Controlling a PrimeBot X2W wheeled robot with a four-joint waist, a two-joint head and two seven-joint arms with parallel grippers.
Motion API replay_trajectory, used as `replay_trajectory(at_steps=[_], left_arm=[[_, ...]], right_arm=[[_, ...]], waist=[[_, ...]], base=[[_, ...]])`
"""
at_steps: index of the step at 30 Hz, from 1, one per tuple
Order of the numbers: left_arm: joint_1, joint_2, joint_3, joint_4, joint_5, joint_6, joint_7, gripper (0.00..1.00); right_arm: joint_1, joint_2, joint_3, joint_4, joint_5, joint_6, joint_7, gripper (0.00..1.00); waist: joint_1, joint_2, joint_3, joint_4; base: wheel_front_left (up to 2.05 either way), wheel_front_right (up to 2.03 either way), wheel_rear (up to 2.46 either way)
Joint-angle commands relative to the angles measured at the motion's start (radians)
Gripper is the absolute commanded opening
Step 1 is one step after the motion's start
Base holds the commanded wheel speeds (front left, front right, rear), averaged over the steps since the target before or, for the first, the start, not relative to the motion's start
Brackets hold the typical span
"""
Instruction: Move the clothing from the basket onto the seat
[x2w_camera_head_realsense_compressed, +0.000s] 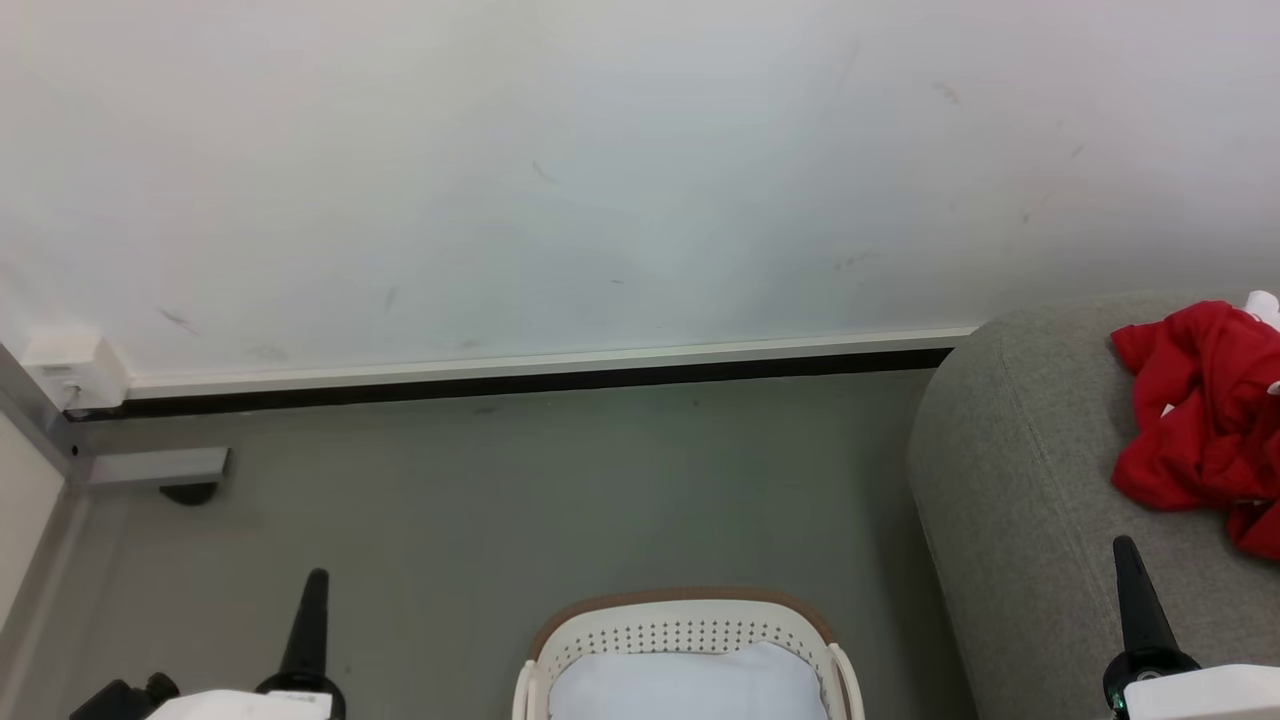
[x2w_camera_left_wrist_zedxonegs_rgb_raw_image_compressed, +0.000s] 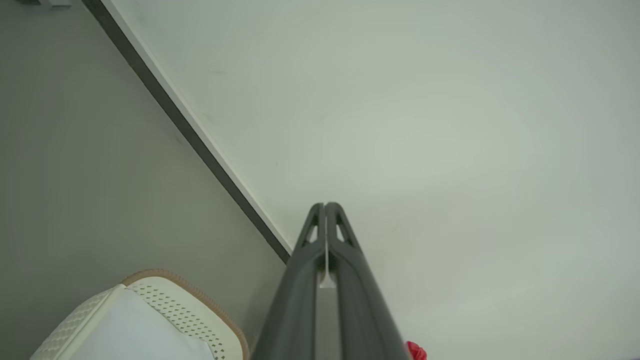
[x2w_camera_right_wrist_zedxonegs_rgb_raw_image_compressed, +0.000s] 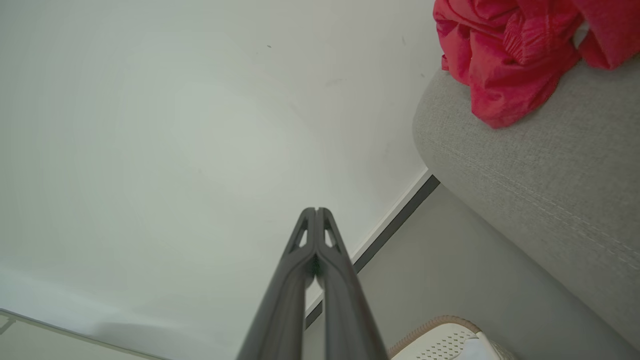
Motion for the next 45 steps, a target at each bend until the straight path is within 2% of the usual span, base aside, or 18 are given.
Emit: replay_trajectory(at_steps=[1, 24, 45], left_arm=[[-0.02, 0.009, 0.006, -0.007, -0.029, -0.004, 0.007, 0.0], [-0.039, 0.011, 0.016, -0.001, -0.233, -0.007, 0.062, 0.0], [-0.052, 0.012, 0.023, 0.003, -0.375, -0.009, 0.104, 0.0]], right_arm=[[-0.02, -0.005, -0.007, -0.003, 0.029, -0.001, 0.008, 0.0], [-0.03, -0.001, -0.037, 0.007, 0.234, -0.001, 0.06, 0.0], [-0.037, 0.002, -0.059, 0.015, 0.38, -0.002, 0.1, 0.0]], waist=[[0.0, 0.0, 0.0, 0.001], [0.0, 0.0, 0.002, 0.019], [-0.0001, 0.0, 0.004, 0.035]], base=[[0.0, 0.0, 0.0], [0.0, 0.0, 0.0], [0.0, 0.0, 0.0]])
